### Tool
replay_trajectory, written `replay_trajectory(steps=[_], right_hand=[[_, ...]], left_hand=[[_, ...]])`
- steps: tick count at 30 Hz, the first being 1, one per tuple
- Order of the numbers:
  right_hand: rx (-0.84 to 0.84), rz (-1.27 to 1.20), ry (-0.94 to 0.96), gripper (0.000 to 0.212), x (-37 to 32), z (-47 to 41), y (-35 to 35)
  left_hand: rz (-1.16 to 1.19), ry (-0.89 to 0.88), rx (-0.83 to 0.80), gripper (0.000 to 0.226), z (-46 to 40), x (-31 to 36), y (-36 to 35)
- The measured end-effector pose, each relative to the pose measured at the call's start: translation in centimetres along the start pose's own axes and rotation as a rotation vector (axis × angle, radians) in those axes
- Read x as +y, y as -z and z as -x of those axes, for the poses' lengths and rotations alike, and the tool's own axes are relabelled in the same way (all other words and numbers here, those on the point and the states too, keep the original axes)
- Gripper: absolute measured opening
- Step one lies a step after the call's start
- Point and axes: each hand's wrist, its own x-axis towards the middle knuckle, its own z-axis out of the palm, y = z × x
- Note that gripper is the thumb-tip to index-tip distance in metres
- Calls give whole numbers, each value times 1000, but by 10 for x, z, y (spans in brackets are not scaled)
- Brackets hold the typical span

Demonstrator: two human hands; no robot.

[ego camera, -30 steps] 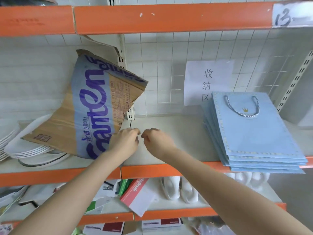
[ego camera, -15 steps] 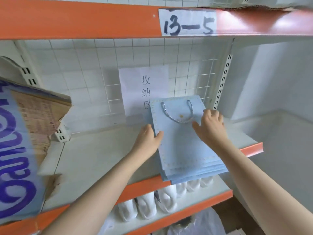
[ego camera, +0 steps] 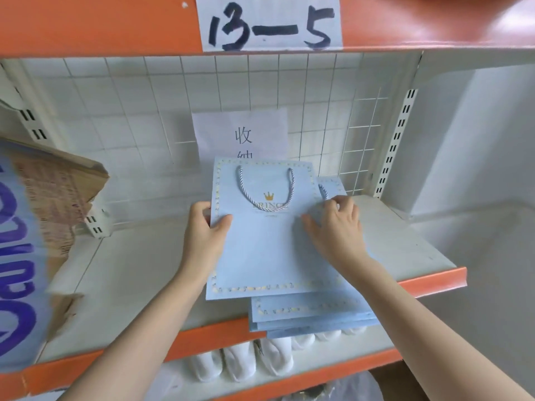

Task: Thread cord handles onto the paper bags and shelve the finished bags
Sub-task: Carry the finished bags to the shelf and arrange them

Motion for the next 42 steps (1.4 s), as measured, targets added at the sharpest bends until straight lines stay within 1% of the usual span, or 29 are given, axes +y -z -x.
replay_trajectory(steps=[2, 4, 6, 8, 10, 11, 14, 16, 17, 19, 20, 21, 22, 23, 24, 25, 26, 27, 29, 30, 31, 32, 33, 35, 37, 38, 40, 42], right_hand=[[-4, 15, 84, 43, -9, 0, -4], [-56, 13, 128, 35, -23, 1, -9], [-97, 9, 171, 29, -38, 2, -14], [-111, 19, 224, 28, -53, 6, -21], [-118, 40, 281, 32, -61, 11, -29], [-113, 59, 304, 35, -64, 13, -35], [-68, 61, 325, 34, -66, 18, -45], [-73, 35, 316, 34, -66, 17, -45], [-82, 25, 315, 35, -65, 15, -43], [-74, 16, 297, 37, -62, 11, -38], [-48, 31, 261, 39, -57, 8, -35], [-23, 62, 200, 41, -52, 4, -32], [-2, 98, 120, 46, -45, 1, -28], [8, 125, 27, 52, -37, -3, -23], [9, 134, -60, 59, -29, -4, -19], [1, 122, -133, 67, -22, -6, -15], [-8, 102, -190, 73, -16, -8, -11], [-16, 82, -234, 78, -11, -9, -8], [-35, 67, -315, 78, -5, -12, -4], [-52, 62, -354, 76, -3, -13, -2], [-64, 63, -373, 73, -2, -14, 1], [-59, 83, -364, 69, -3, -14, 3], [-31, 118, -334, 64, -5, -13, 5], [39, 194, -262, 52, -11, -10, 8], [48, 234, -175, 46, -24, -6, 6], [37, 216, -118, 45, -30, -4, 3], [-9, 84, -2, 45, -40, -2, -6], [-69, -27, 22, 48, -42, -2, -10]], left_hand=[[86, 68, 21, 8, -5, -3, 15], [136, 173, 60, 21, -10, -11, 32], [170, 271, 76, 17, -16, -20, 50], [127, 309, 91, 12, -23, -34, 69], [66, 328, 102, 28, -29, -50, 86], [41, 344, 98, 31, -30, -59, 97], [-29, 372, 107, 24, -32, -84, 119], [-101, 394, 81, 30, -31, -102, 127], [-129, 413, 42, 32, -31, -112, 128], [-200, 408, -56, 28, -31, -129, 123], [-286, 392, -102, 22, -32, -135, 118], [-429, 357, -139, 17, -32, -136, 113], [-592, 293, -147, 22, -29, -132, 107], [-706, 221, -132, 32, -27, -125, 98], [-701, 157, -112, 39, -20, -109, 89], [-625, 80, -118, 40, -15, -95, 79], [-501, -7, -140, 36, -10, -78, 68], [-367, -54, -186, 32, -6, -65, 57], [-189, -17, -352, 32, 2, -36, 35], [-141, 9, -426, 33, 5, -26, 24], [-114, 22, -469, 32, 8, -17, 13], [-104, 29, -478, 30, 11, -12, 4], [-96, 36, -455, 28, 12, -8, -3], [-47, 77, -346, 25, 9, -9, -9], [45, 131, -232, 25, 0, -17, -3], [102, 166, -194, 25, -7, -21, 0], [191, 246, -126, 19, -21, -35, 13], [206, 287, -57, 6, -33, -47, 31]])
